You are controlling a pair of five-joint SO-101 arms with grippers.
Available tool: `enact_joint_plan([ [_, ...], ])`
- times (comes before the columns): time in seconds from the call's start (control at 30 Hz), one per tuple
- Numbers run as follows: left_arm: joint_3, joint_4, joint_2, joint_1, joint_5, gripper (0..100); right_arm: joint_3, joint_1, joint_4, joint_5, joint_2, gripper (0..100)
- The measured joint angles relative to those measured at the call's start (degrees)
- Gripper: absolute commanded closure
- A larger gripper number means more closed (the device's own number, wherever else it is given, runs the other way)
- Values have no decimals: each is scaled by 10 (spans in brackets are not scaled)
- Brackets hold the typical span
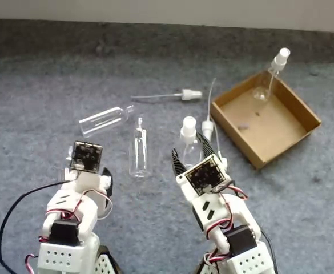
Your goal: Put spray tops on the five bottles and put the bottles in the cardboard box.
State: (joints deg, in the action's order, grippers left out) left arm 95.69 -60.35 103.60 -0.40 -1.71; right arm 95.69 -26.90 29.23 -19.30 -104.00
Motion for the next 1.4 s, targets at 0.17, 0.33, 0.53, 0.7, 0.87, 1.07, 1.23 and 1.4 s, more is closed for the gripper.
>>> enact_joint_plan([
  [0.17, 2, -21, 0, 0, 55, 954, 0, 0, 0, 0, 0, 901],
  [0.33, 2, -45, 0, 0, 57, 954, 0, 0, 0, 0, 0, 901],
  [0.53, 2, -45, 0, 0, 60, 954, 0, 0, 0, 0, 0, 901],
  [0.7, 2, -45, 0, 0, 60, 954, 0, 0, 0, 0, 0, 901],
  [0.87, 2, -45, 0, 0, 60, 954, 0, 0, 0, 0, 0, 901],
  [1.07, 2, -72, 0, 0, 60, 954, 0, 0, 0, 0, 0, 901],
  [1.23, 2, -95, 0, 36, 60, 954, 0, 0, 0, 0, 0, 901],
  [1.4, 2, -98, 0, 38, 60, 955, 0, 0, 0, 0, 0, 901],
])
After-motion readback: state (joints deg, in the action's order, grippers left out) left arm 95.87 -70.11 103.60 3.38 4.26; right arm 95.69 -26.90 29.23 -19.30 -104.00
